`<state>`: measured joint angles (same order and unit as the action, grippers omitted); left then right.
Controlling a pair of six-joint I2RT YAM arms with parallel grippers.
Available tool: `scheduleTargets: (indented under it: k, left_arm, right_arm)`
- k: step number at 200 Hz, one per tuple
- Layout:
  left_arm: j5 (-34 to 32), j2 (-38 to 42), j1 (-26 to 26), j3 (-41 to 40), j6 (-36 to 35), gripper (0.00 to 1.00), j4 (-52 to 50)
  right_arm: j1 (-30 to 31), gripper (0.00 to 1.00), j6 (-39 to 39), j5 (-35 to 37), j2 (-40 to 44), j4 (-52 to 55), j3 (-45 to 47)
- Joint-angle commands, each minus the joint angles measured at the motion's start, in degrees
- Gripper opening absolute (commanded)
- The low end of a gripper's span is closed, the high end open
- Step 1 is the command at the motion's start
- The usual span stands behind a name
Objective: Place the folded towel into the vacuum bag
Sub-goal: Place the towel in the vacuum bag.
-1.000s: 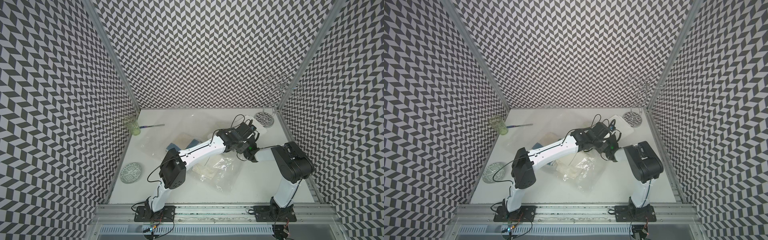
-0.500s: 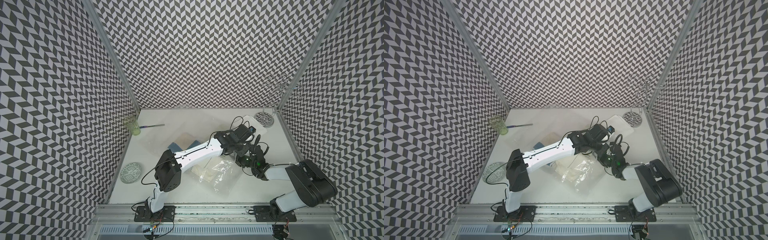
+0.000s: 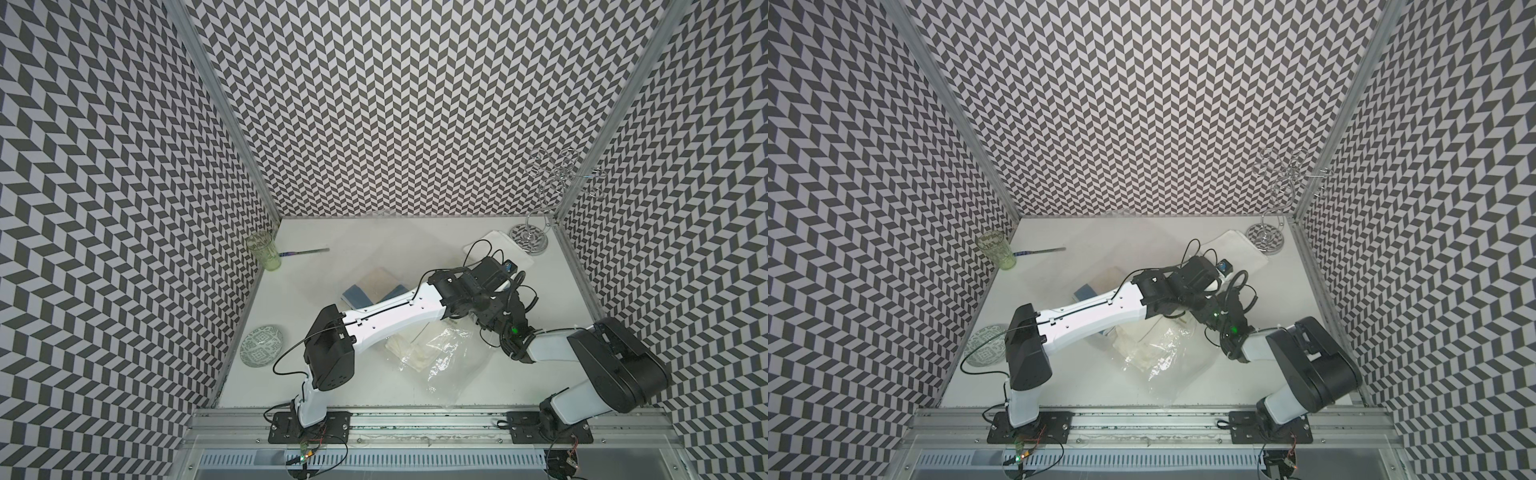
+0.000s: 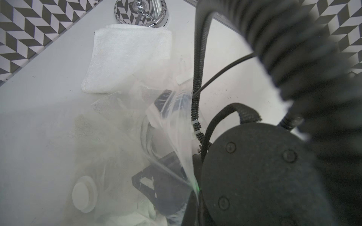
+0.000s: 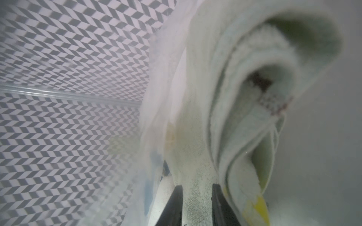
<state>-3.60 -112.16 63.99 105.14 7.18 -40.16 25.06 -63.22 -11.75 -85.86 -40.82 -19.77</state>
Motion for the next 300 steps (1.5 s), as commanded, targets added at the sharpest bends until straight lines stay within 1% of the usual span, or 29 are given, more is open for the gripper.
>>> scheduleTargets:
  k: [1,16,31,45,65,87,96,107,120,125,138,154,192,240,258,277,300]
  left_arm:
    - [2.4,1.4,1.8,-0.4,-0.4,0.0,4.0]
    - [2.6,1.6,1.8,-0.1,-0.2,0.0,4.6]
    - [3.5,2.0,1.8,0.5,0.2,0.0,5.0]
    - [4.2,2.5,2.1,0.7,0.5,0.0,5.3]
    - [4.4,2.9,2.8,0.7,0.6,0.0,4.9]
    - [4.0,3.3,3.5,0.0,0.8,0.0,4.6]
    - [4.2,3.5,3.6,-0.4,0.9,0.0,5.0]
    - [4.4,3.5,3.7,-0.8,1.0,0.0,5.5]
    - [5.1,3.2,3.7,-0.4,1.0,0.0,5.6]
    - [5.5,3.1,3.8,-0.3,0.8,0.0,5.7]
    - [6.2,2.6,3.9,0.1,0.5,0.0,5.8]
    - [7.4,1.6,4.0,0.9,0.1,0.0,5.7]
    - [8.5,-0.4,4.6,2.5,-0.7,0.0,5.1]
    - [9.3,-1.9,4.6,4.2,-1.5,0.0,5.1]
    - [9.7,-2.3,4.6,4.6,-1.6,0.0,4.8]
    - [9.4,-2.0,4.6,4.0,-1.6,0.0,5.0]
    - [9.4,-1.7,4.4,2.8,-1.5,0.0,5.7]
  right_arm:
    - [3.1,0.28,-0.3,4.9,7.4,5.6,2.3]
    - [3.0,0.32,-2.8,6.6,10.7,9.3,3.7]
    - [3.0,0.37,-4.0,7.7,11.3,11.0,3.9]
    - [2.5,0.39,-4.4,7.6,9.3,8.5,4.1]
    - [1.3,0.42,-4.1,4.6,5.5,6.4,3.0]
    - [1.3,0.44,-4.7,4.3,3.1,4.3,3.4]
    - [1.3,0.42,-5.1,4.4,2.1,2.1,4.1]
    - [1.3,0.4,-4.9,4.5,1.0,2.0,3.7]
    - [1.3,0.36,-4.4,4.4,-0.7,0.7,3.0]
    - [1.3,0.33,-4.3,4.5,-1.3,0.2,2.7]
    - [1.3,0.2,-3.7,5.1,-2.8,-3.0,2.2]
    - [1.2,0.15,-2.6,5.3,-5.9,-5.3,0.2]
    - [1.2,0.13,-1.4,4.5,-12.8,-10.2,-4.2]
    - [1.3,0.12,0.1,0.6,-18.8,-22.3,-6.1]
    - [1.2,0.13,0.4,0.7,-19.7,-20.6,-7.8]
    - [1.1,0.13,0.8,1.2,-19.8,-22.2,-8.1]
    - [1.1,0.13,3.0,-0.2,-20.9,-21.5,-11.3]
